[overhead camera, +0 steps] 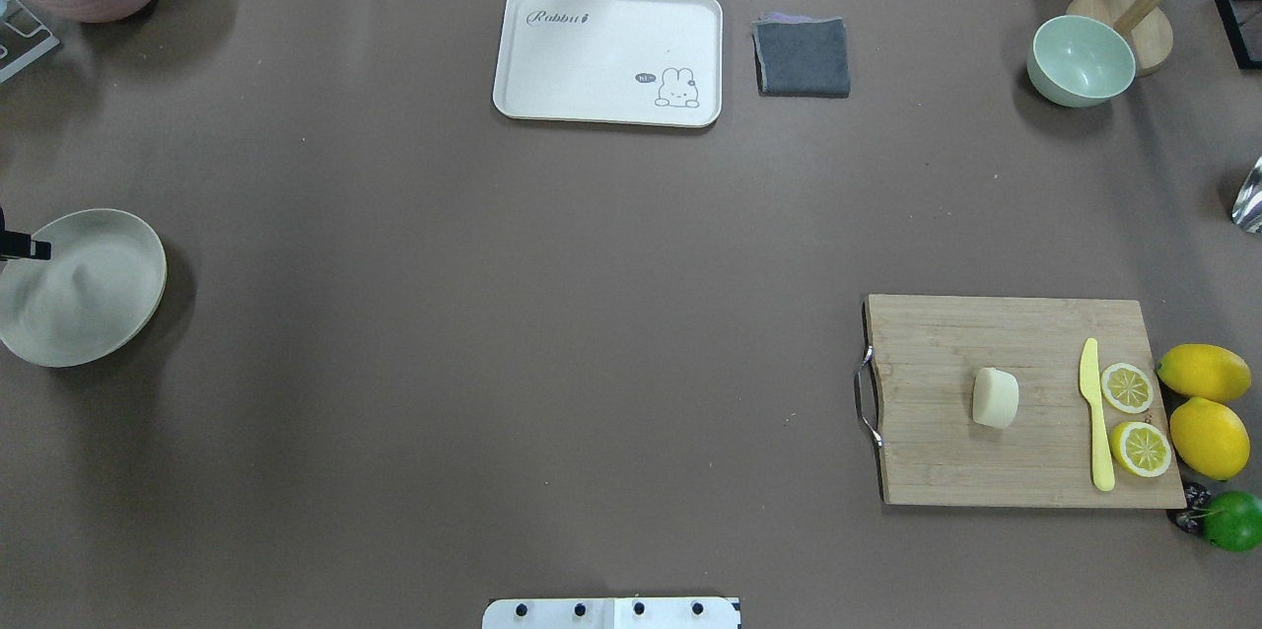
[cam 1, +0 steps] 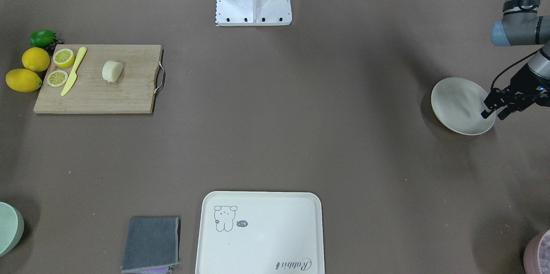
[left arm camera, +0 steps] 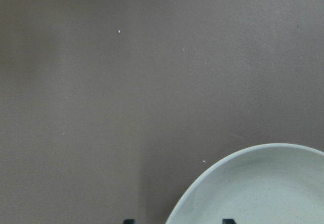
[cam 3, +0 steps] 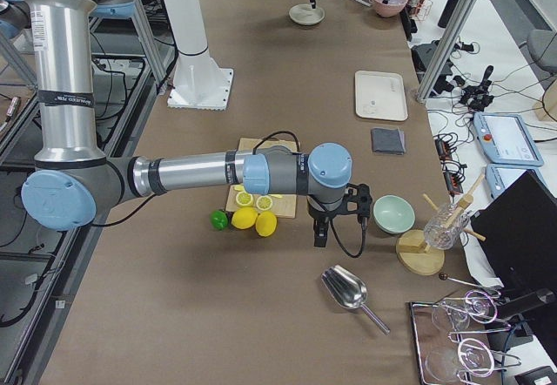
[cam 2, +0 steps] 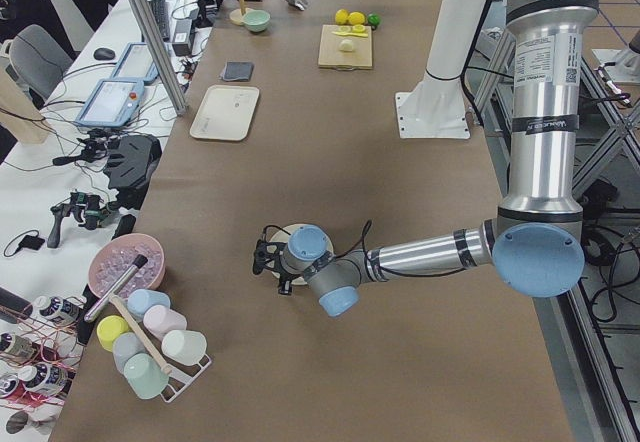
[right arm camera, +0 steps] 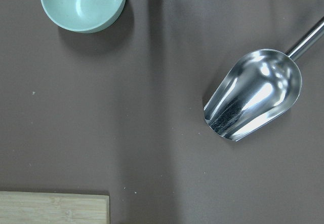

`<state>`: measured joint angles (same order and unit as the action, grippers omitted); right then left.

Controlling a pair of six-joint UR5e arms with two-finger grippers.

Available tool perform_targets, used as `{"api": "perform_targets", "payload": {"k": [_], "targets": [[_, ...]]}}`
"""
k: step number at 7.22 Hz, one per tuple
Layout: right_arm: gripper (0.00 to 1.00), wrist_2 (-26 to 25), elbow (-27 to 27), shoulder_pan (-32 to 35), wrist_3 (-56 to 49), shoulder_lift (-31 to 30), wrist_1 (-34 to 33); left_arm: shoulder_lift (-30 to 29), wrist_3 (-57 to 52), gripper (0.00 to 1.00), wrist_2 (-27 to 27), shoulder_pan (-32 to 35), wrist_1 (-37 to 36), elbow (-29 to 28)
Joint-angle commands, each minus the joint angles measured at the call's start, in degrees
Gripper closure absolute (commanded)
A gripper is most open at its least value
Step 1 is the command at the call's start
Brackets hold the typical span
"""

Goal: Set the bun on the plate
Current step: 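Reach the left gripper to the white plate rim and grasp it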

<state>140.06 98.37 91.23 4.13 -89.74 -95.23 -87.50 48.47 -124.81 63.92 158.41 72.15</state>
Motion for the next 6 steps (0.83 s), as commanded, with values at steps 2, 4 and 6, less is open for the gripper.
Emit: {"api": "perform_targets", "payload": {"k": [2,4,6], "targets": [[0.0,0.04,0.07,0.0,0.0,0.0,0.05,0.14,-0.04,0.37,-0.16,-0.02,-0.03,-0.43],[0.0,-0.05,0.07,0.0,0.0,0.09,0.05,0.14,-0.13,0.48,-0.34,-0.02,0.14,-0.87],[0.0,-0.05,0.07,0.0,0.0,0.09,0.05,1.1,-0.13,0.95,-0.34,-0.02,0.23,-0.7]]}}
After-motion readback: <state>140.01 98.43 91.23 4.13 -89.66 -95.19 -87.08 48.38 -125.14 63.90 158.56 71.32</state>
